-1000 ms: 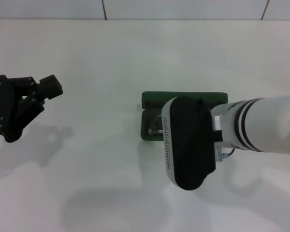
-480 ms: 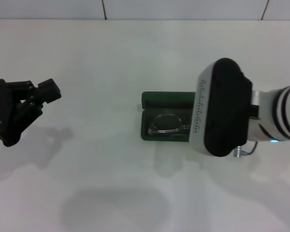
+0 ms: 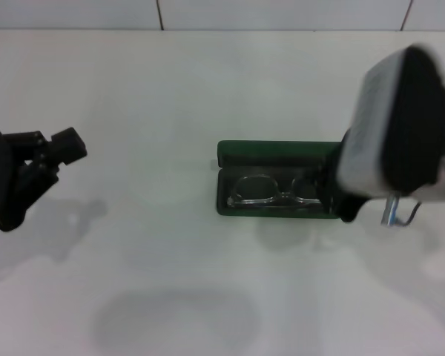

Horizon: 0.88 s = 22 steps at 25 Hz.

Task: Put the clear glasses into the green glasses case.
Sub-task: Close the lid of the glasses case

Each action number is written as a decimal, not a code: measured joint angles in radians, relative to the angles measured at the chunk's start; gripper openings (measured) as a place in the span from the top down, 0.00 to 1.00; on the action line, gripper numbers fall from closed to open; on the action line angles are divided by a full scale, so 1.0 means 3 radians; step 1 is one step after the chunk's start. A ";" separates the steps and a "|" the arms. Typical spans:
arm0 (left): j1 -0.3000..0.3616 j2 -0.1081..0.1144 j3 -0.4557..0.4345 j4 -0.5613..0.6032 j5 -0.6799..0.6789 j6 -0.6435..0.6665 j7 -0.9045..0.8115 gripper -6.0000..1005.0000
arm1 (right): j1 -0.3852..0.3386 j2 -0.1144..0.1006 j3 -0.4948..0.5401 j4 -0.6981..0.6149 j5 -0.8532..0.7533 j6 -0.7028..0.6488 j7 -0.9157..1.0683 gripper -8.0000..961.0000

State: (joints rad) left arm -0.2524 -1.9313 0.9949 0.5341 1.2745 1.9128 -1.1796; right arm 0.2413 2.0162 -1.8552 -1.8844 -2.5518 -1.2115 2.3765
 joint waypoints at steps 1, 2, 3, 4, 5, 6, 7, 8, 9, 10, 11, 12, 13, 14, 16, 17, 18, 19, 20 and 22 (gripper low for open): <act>-0.0006 0.0000 -0.0026 -0.0003 -0.0003 -0.0003 -0.0012 0.95 | -0.0031 0.0000 0.0149 -0.0002 0.0244 0.0019 -0.0128 0.97; -0.0017 0.0000 -0.0056 -0.0005 -0.0005 -0.0007 -0.0035 0.95 | -0.0055 0.0000 0.0320 0.0007 0.0522 0.0026 -0.0267 0.97; -0.0032 0.0000 -0.0088 -0.0005 -0.0005 -0.0010 -0.0063 0.95 | -0.0082 -0.0001 0.0507 0.0039 0.0848 0.0028 -0.0428 0.97; -0.0032 0.0000 -0.0088 -0.0005 -0.0005 -0.0010 -0.0063 0.95 | -0.0102 -0.0002 0.0642 0.0069 0.1096 0.0029 -0.0556 0.97; -0.0072 0.0000 -0.0149 0.0005 0.0000 -0.0024 -0.0171 0.95 | -0.0120 -0.0003 0.0787 0.0109 0.1333 0.0032 -0.0680 0.97; -0.0075 0.0001 -0.0151 0.0006 0.0001 -0.0025 -0.0181 0.95 | -0.0144 -0.0005 0.0987 0.0176 0.1692 0.0034 -0.0876 0.97; -0.0097 0.0008 -0.0156 0.0013 0.0003 -0.0027 -0.0235 0.95 | -0.0156 -0.0006 0.1093 0.0212 0.1856 0.0035 -0.0978 0.97; -0.0112 0.0013 -0.0159 0.0018 0.0003 -0.0028 -0.0277 0.95 | -0.0168 -0.0006 0.1194 0.0251 0.2010 0.0034 -0.1095 0.97; -0.0136 0.0020 -0.0160 0.0028 0.0003 -0.0031 -0.0333 0.95 | -0.0181 -0.0006 0.1305 0.0298 0.2196 0.0028 -0.1216 0.97; -0.0150 0.0021 -0.0161 0.0036 0.0004 -0.0034 -0.0375 0.95 | -0.0192 -0.0006 0.1457 0.0377 0.2431 0.0002 -0.1371 0.97; -0.0172 0.0023 -0.0162 0.0046 0.0004 -0.0040 -0.0427 0.95 | -0.0201 -0.0007 0.1593 0.0456 0.2617 -0.0033 -0.1505 0.97; -0.0199 0.0024 -0.0162 0.0055 0.0004 -0.0052 -0.0487 0.95 | -0.0203 -0.0007 0.1742 0.0547 0.2823 -0.0109 -0.1617 0.97; -0.0229 0.0023 -0.0162 0.0058 0.0008 -0.0070 -0.0542 0.94 | -0.0207 -0.0007 0.1926 0.0668 0.3050 -0.0219 -0.1741 0.96; -0.0272 0.0022 -0.0162 0.0061 0.0016 -0.0094 -0.0595 0.94 | -0.0212 -0.0007 0.2166 0.0844 0.3325 -0.0390 -0.1885 0.96; -0.0368 0.0007 -0.0160 0.0080 0.0083 -0.0161 -0.0688 0.94 | -0.0213 -0.0007 0.2565 0.1142 0.3730 -0.0722 -0.2077 0.96; -0.0434 -0.0007 -0.0154 0.0106 0.0163 -0.0215 -0.0746 0.94 | -0.0210 -0.0007 0.2788 0.1310 0.3910 -0.0945 -0.2179 0.96; -0.0486 -0.0024 -0.0155 0.0140 0.0241 -0.0255 -0.0785 0.94 | -0.0197 -0.0007 0.3009 0.1477 0.4023 -0.1137 -0.2254 0.96; -0.0536 -0.0045 -0.0154 0.0176 0.0311 -0.0294 -0.0819 0.94 | -0.0182 -0.0007 0.3203 0.1629 0.4117 -0.1339 -0.2321 0.96; -0.0582 -0.0076 -0.0153 0.0225 0.0400 -0.0342 -0.0858 0.94 | -0.0159 -0.0007 0.3389 0.1772 0.4142 -0.1489 -0.2364 0.96; -0.0669 -0.0123 -0.0154 0.0304 0.0528 -0.0428 -0.0916 0.94 | -0.0129 -0.0008 0.3661 0.1986 0.4144 -0.1702 -0.2424 0.96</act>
State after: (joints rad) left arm -0.4530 -1.9682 0.9488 0.6254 1.4330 1.7843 -1.4543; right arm 0.2026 2.0138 -0.7570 -1.2885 -1.3087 -1.7222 1.6492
